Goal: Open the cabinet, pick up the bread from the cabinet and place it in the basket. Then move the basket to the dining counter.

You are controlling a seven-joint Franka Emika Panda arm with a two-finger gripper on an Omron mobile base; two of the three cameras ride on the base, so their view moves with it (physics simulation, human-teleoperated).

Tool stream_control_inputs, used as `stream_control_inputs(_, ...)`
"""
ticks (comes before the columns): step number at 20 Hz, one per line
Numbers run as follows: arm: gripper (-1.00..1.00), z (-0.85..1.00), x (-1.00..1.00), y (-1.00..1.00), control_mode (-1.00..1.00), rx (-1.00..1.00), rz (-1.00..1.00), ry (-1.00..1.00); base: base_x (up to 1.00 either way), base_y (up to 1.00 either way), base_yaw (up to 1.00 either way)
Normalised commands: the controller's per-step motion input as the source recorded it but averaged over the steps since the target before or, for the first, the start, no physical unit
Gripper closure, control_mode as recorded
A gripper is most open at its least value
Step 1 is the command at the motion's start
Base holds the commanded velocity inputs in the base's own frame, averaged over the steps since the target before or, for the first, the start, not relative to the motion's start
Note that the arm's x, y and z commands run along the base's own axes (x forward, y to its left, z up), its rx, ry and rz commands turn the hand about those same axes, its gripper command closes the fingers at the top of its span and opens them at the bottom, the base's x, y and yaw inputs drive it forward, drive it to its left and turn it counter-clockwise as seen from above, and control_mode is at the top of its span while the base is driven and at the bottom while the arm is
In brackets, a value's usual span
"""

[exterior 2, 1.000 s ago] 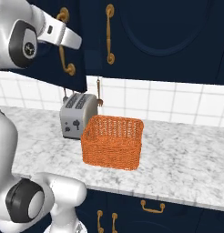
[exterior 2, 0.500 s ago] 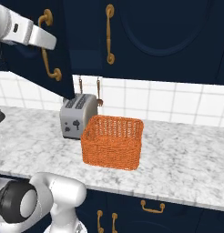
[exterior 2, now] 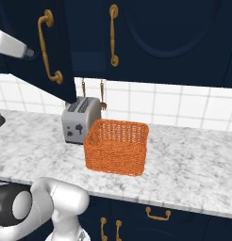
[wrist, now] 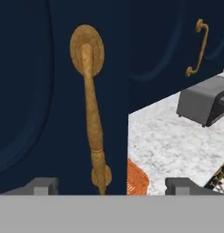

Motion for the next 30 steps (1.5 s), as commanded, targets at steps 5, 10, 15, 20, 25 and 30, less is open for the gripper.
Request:
stream_control_inputs(5, -1.0, -0.27, -0.21, -0.93, -1.0, 0.37, 0.13, -0.03, 0.0, 0.0, 0.0)
stream_control_inputs(10, -1.0, -0.04, 0.0, -0.88, -1.0, 0.56, 0.41, -0.14, 0.0, 0.0, 0.0)
stream_control_inputs(15, -1.0, -0.07, 0.37, -0.23, -1.0, 0.38, 0.54, -0.01, 0.0, 0.0, 0.0)
stream_control_inputs(20, -1.0, -0.07, 0.38, 0.06, -1.0, 0.22, 0.51, -0.1, 0.0, 0.0, 0.0)
stream_control_inputs(25, -1.0, 0.0, 0.27, 0.1, -1.0, 0.01, 0.3, -0.22, 0.0, 0.0, 0.0)
stream_control_inputs(30, -1.0, -0.29, 0.42, 0.08, -1.0, 0.0, 0.07, -0.19, 0.0, 0.0, 0.0)
